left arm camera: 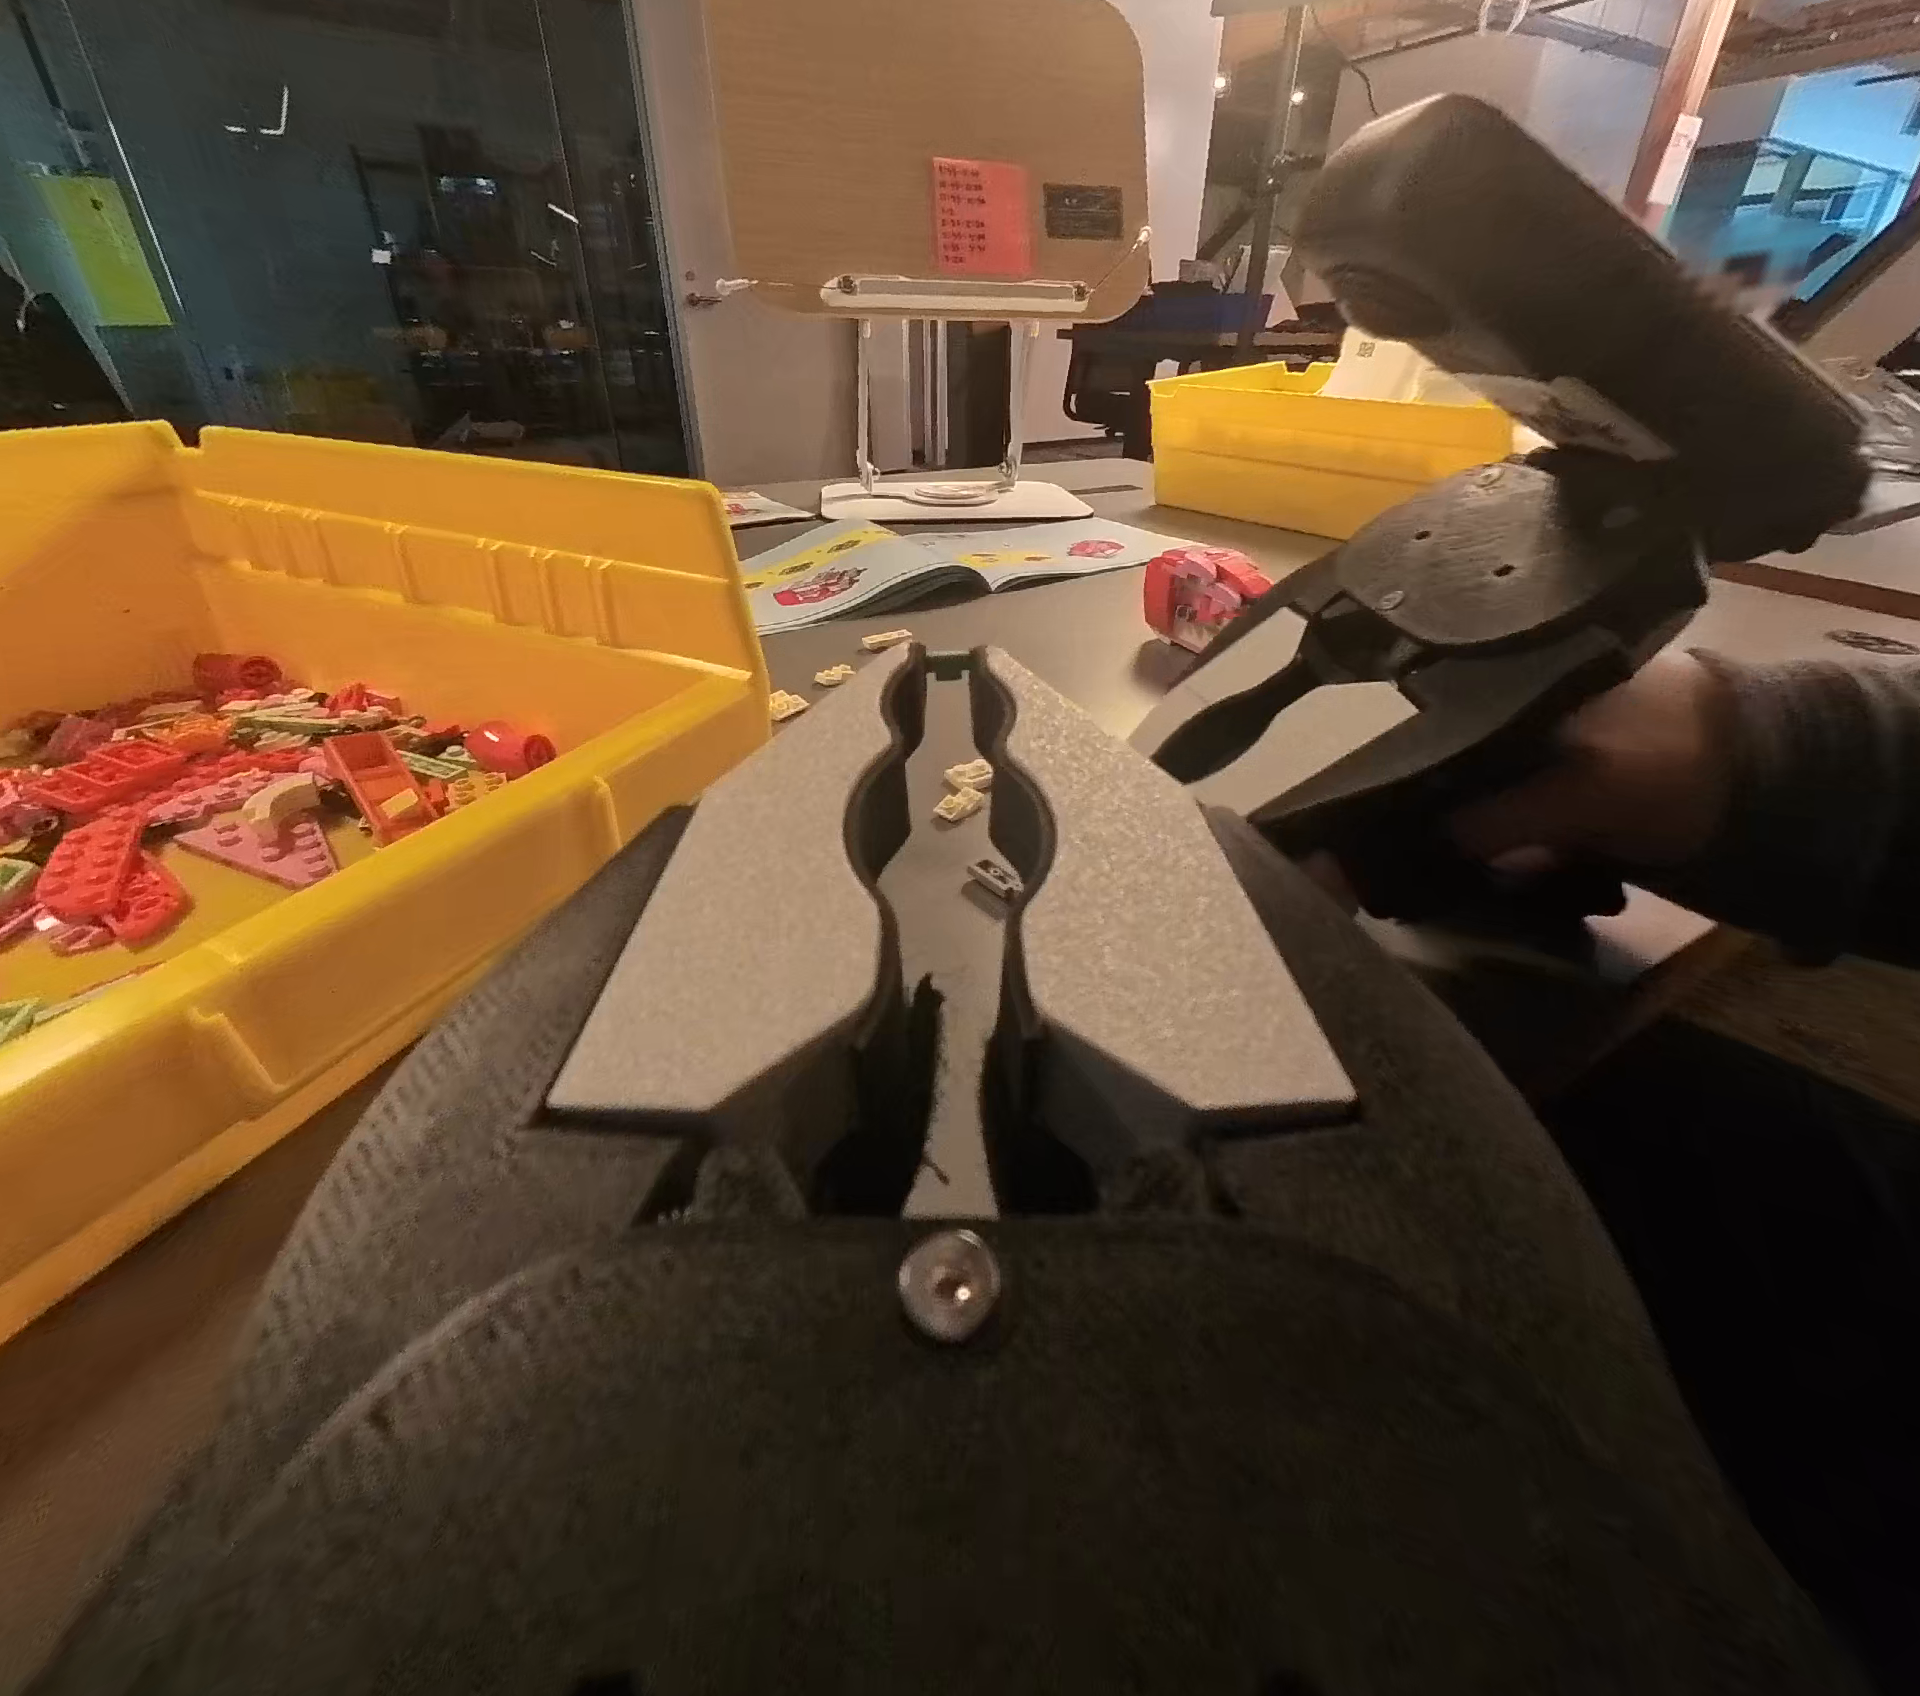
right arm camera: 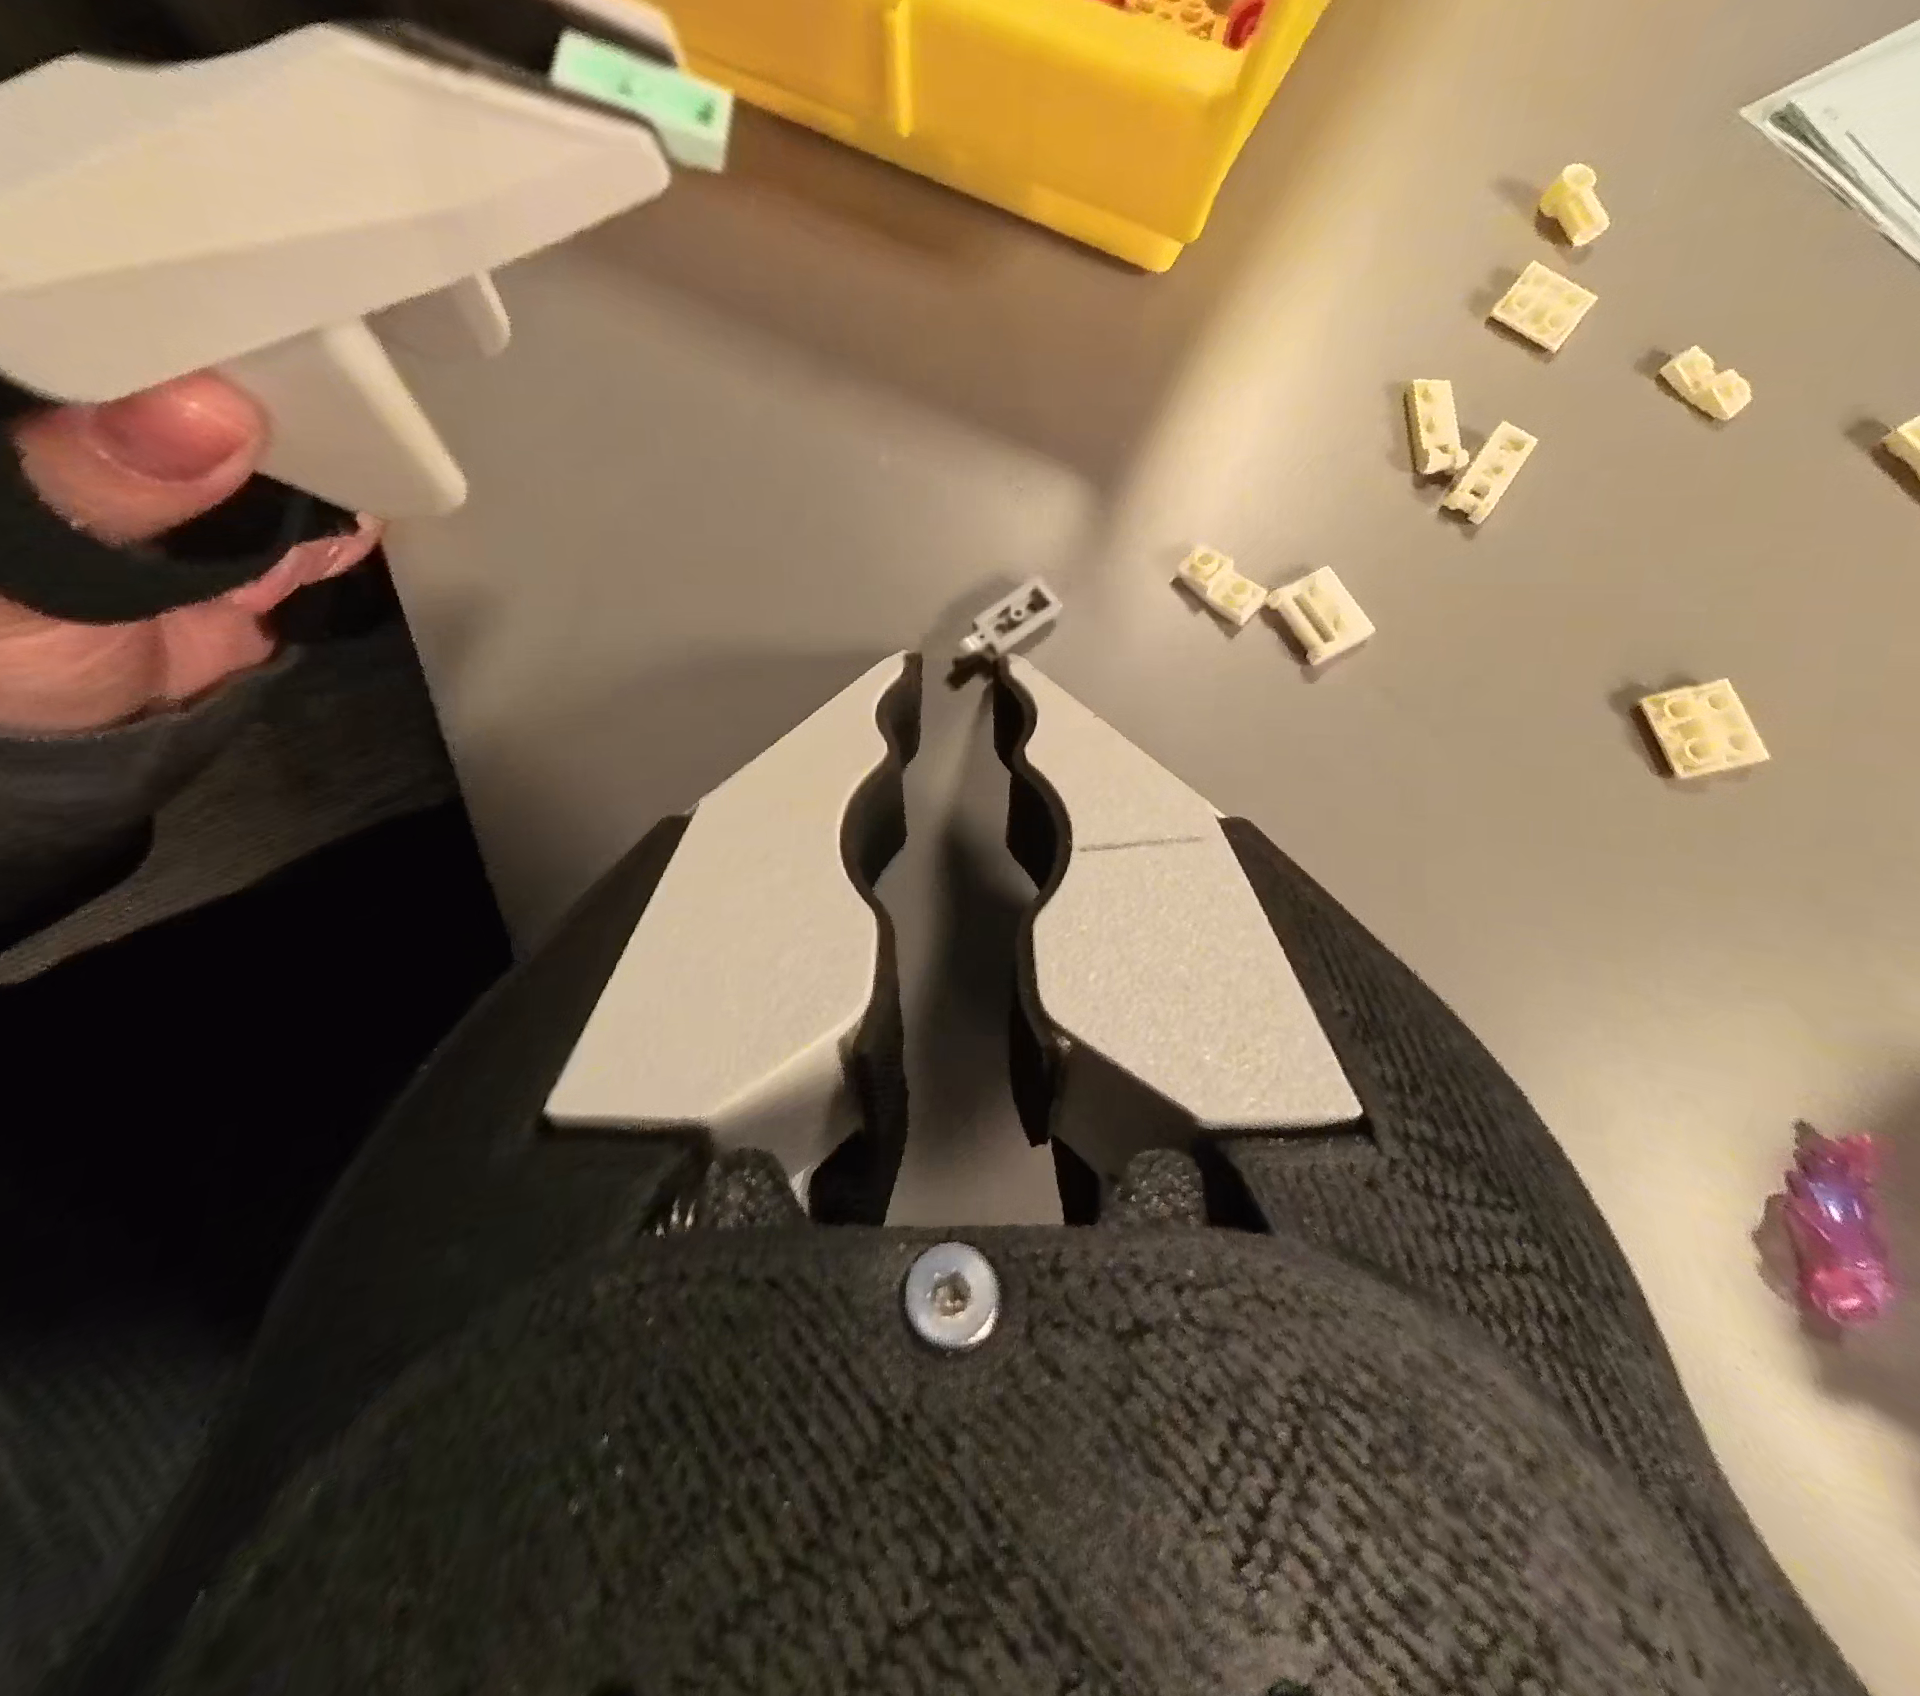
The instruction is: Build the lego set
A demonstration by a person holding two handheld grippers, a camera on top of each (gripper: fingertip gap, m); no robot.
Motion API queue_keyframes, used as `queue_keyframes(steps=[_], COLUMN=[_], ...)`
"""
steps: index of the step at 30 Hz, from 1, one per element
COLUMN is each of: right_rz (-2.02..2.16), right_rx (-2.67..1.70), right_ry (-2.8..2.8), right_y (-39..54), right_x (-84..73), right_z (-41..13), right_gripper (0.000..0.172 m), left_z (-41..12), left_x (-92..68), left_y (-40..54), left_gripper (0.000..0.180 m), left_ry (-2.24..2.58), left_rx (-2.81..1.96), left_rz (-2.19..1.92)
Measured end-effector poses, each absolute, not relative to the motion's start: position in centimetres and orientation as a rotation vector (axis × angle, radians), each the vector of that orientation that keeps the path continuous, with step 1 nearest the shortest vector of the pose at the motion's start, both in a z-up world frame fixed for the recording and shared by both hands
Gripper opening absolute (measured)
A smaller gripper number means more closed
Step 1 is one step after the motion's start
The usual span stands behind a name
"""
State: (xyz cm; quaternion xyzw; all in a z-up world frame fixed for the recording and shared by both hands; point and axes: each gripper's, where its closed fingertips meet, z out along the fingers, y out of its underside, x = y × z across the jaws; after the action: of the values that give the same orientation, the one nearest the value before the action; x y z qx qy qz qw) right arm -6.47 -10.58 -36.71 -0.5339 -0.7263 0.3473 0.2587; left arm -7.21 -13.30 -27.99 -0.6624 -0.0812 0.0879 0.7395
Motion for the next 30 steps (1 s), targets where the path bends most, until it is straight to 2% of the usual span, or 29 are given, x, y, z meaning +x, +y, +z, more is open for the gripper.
queue_keyframes(steps=[5,10,18,26,30], right_rz=[0.963,0.919,0.934,0.881,0.897], right_rx=[-1.475,-1.470,-1.476,-1.465,-1.480], right_ry=[-1.958,-1.944,-1.942,-1.921,-1.916], right_y=[-10.4,-9.9,-9.8,-9.3,-9.2], right_x=[-6.8,-7.0,-7.1,-7.3,-7.4], right_z=[-36.7,-36.7,-36.7,-36.7,-36.7], right_gripper=[0.011,0.001,0.009,0.002,0.008], left_z=[-28.1,-28.3,-28.3,-28.3,-28.3], left_x=[-7.2,-7.3,-7.3,-7.2,-7.2], left_y=[-13.2,-13.1,-13.1,-13.1,-13.1], left_gripper=[0.007,0.007,0.007,0.007,0.007], left_ry=[-0.180,-0.189,-0.186,-0.181,-0.180], left_rx=[-1.461,-1.475,-1.478,-1.481,-1.481], left_rz=[0.193,0.191,0.185,0.180,0.177])
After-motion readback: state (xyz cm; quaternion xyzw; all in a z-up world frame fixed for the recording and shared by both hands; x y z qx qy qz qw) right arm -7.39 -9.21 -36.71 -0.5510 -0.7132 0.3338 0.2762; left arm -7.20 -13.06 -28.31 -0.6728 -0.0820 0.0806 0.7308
